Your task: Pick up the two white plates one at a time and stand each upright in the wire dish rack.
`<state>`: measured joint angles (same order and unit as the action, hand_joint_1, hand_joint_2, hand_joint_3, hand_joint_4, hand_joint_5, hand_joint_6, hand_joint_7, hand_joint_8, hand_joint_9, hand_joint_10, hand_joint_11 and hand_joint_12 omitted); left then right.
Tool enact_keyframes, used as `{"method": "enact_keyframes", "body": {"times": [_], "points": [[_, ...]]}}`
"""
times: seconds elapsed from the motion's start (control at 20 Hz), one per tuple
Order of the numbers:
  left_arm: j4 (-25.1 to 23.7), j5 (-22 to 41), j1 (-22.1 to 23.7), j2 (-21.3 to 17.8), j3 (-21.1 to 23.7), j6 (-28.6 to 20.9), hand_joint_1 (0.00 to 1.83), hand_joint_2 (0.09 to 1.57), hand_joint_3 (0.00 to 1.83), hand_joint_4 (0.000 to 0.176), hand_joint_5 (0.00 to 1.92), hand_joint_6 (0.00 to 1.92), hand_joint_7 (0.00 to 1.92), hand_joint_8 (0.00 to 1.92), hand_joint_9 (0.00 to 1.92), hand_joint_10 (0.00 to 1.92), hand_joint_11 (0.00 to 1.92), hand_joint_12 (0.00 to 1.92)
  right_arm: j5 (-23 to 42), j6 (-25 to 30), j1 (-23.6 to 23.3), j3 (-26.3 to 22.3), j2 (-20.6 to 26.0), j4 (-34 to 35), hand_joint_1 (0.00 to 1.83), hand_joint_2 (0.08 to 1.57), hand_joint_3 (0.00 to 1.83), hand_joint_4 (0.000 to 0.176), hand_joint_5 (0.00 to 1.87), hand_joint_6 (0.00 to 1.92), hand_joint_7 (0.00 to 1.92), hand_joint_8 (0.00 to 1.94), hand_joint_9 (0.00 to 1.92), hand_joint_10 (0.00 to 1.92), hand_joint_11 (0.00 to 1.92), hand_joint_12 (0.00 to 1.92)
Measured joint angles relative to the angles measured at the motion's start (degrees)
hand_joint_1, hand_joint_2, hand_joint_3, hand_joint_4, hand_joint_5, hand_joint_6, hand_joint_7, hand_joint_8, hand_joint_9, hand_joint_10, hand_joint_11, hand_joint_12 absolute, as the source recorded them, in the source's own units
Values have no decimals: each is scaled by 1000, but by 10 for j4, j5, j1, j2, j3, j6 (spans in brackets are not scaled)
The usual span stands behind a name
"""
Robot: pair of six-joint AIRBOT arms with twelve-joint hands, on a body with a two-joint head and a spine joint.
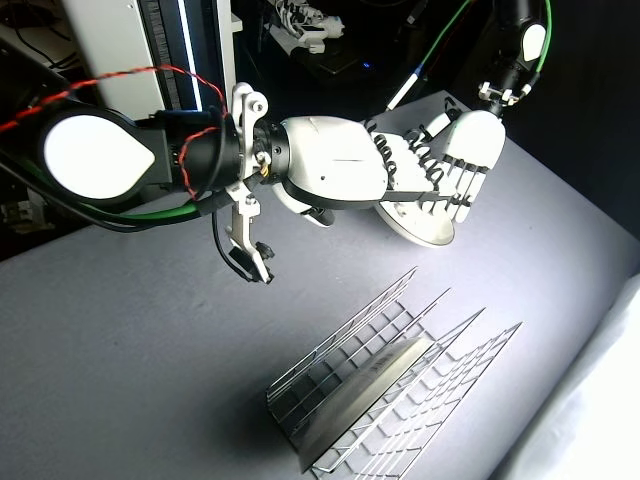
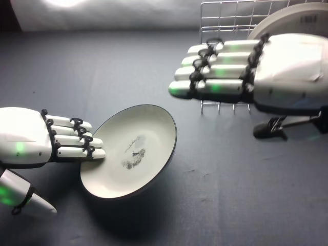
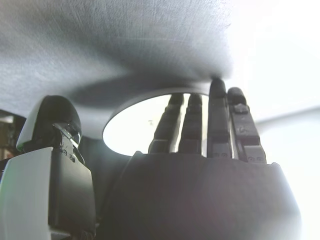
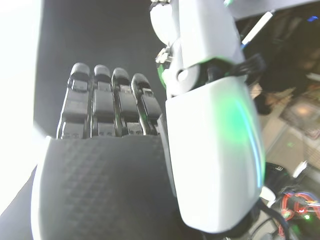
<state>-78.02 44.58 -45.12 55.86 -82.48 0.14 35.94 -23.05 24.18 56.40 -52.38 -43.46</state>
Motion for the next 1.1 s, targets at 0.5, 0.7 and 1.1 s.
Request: {"method": "enact_keyframes", "body": {"times": [0.5, 0.7, 1.1], "points": [[5, 0, -3, 1, 0, 0, 0, 1114, 3, 0, 40, 13, 32, 12, 27, 10, 29, 13, -72, -2, 11, 29, -109, -11, 1467, 1011, 12, 0, 0, 0, 0, 0, 0, 0, 0, 0], [5, 2, -4, 1, -2, 0, 0, 1107, 2, 0, 50, 11, 48, 12, 40, 10, 40, 19, -97, -2, 12, 75, -167, -9, 1471, 1020, 13, 0, 0, 0, 0, 0, 0, 0, 0, 0], [9, 4, -8, 3, -4, 0, 0, 1097, 0, 0, 6, 3, 2, 1, 0, 0, 0, 0, -106, -2, 18, 145, -266, -12, 1562, 1011, 4, 0, 0, 0, 0, 0, 0, 0, 2, 2]]}}
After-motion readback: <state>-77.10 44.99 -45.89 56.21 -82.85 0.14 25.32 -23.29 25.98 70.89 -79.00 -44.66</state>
